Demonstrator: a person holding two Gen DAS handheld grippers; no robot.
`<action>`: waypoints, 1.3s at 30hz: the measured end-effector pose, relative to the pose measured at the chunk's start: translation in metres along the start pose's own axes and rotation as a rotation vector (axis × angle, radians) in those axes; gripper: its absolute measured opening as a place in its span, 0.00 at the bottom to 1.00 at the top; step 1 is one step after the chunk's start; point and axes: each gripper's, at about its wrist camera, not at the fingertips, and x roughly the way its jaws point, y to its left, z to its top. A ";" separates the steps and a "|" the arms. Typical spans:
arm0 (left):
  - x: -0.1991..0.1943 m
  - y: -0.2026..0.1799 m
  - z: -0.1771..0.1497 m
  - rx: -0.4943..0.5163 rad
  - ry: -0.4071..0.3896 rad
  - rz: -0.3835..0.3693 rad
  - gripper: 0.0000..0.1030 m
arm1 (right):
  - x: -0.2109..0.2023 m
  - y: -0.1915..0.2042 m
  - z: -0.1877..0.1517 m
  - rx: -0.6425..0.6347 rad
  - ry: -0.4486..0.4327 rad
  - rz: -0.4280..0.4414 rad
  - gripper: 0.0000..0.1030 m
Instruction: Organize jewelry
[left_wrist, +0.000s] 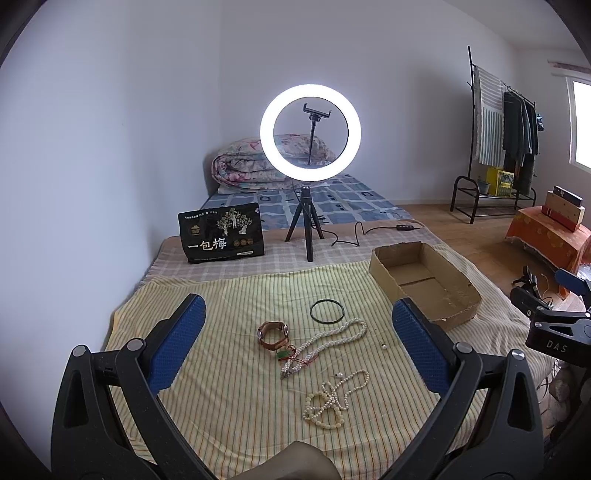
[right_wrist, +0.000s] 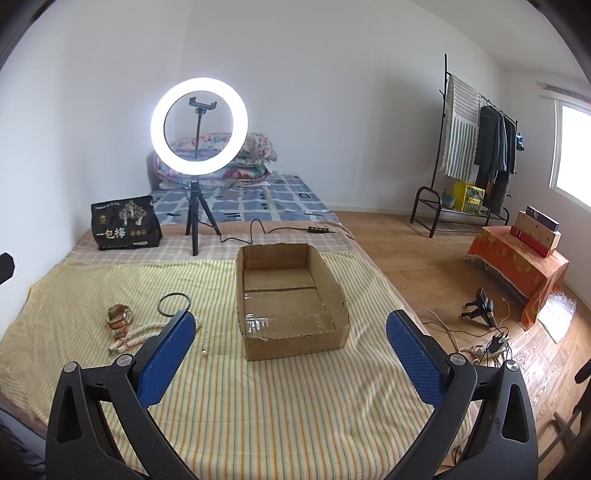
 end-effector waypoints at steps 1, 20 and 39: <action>0.000 0.000 0.000 0.000 -0.002 0.000 1.00 | 0.000 0.000 0.000 0.001 0.000 0.000 1.00; -0.006 -0.002 0.004 -0.001 -0.003 -0.007 1.00 | 0.001 0.001 0.000 0.001 0.002 0.001 1.00; -0.005 -0.002 0.004 -0.002 -0.004 -0.006 1.00 | 0.000 0.001 0.000 0.002 0.009 0.005 0.99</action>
